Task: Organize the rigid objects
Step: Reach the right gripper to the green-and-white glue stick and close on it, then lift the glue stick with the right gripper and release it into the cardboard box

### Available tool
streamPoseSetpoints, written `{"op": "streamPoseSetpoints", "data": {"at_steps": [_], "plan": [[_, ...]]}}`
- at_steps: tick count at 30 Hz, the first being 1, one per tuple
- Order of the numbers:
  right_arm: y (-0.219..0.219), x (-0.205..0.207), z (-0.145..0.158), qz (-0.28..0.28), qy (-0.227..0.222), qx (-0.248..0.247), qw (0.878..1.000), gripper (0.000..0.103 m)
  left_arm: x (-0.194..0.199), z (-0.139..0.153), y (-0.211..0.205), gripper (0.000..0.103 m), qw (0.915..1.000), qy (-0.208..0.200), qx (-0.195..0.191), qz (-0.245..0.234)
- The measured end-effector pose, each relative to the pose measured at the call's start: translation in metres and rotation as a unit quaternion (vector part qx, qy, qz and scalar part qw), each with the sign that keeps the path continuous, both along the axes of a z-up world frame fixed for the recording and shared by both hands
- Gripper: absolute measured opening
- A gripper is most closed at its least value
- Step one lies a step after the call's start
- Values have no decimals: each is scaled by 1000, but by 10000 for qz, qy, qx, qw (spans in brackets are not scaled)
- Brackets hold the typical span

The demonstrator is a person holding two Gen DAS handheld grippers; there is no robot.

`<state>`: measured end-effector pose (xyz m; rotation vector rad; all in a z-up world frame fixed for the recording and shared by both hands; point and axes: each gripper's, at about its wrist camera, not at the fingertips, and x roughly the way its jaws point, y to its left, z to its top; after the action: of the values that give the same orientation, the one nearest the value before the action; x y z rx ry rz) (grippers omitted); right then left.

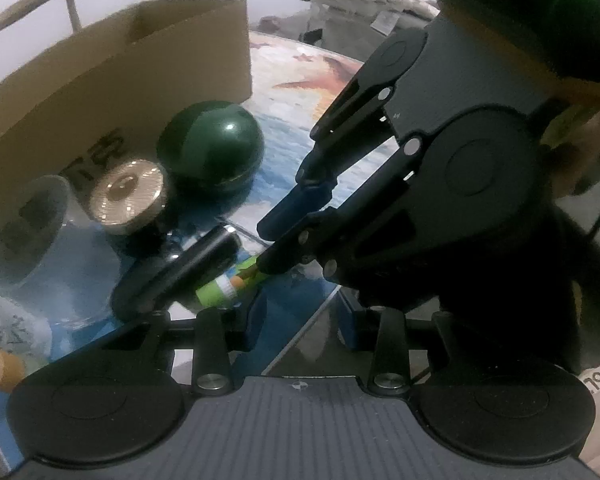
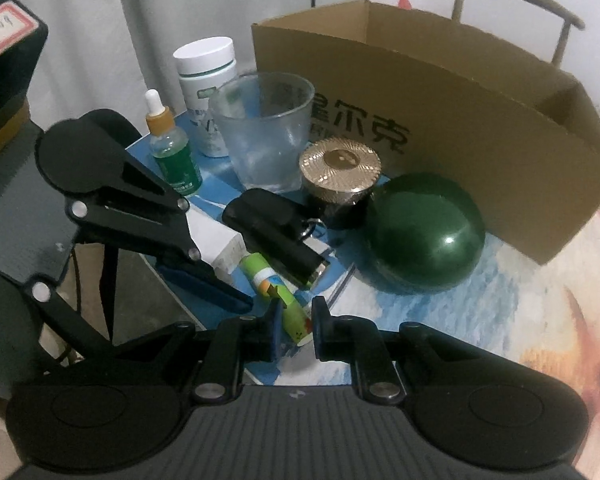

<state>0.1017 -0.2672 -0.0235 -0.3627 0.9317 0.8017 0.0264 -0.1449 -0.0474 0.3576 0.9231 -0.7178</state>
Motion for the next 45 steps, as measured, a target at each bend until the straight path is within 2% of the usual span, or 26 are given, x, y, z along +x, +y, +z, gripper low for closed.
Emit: {"op": "streamPoseSetpoints", "data": {"at_steps": [4,8,11,14,22,33,39,45], "plan": [[-12,-1,-1,-359,273,100,9989,16,1,-3,-7,38,9999,111,-59,-72],[-29,3,-4,-1041,719,438,9910,16,5,-6,-16,39,9994,257,-172,-131],[-45,7,-10,-1554,1249,877,9760,16,7,-7,-21,39,9994,245,-197,-113],[-54,9,-19,-1825,1720,1263,9598,16,10,-9,-20,42,9995,248,-178,-91],[-63,18,-30,-2060,2280,1803,9344,16,12,-7,-20,42,9999,154,-13,-23],[-64,13,-30,-2169,2255,2056,9273,16,10,-4,-14,26,9998,169,-91,113],[-63,2,-13,-2193,2010,2136,9305,16,-2,10,-9,25,9997,-106,-192,109],[-55,-8,25,-2079,1537,2192,9408,16,-14,43,1,25,9974,-595,-342,201]]}}
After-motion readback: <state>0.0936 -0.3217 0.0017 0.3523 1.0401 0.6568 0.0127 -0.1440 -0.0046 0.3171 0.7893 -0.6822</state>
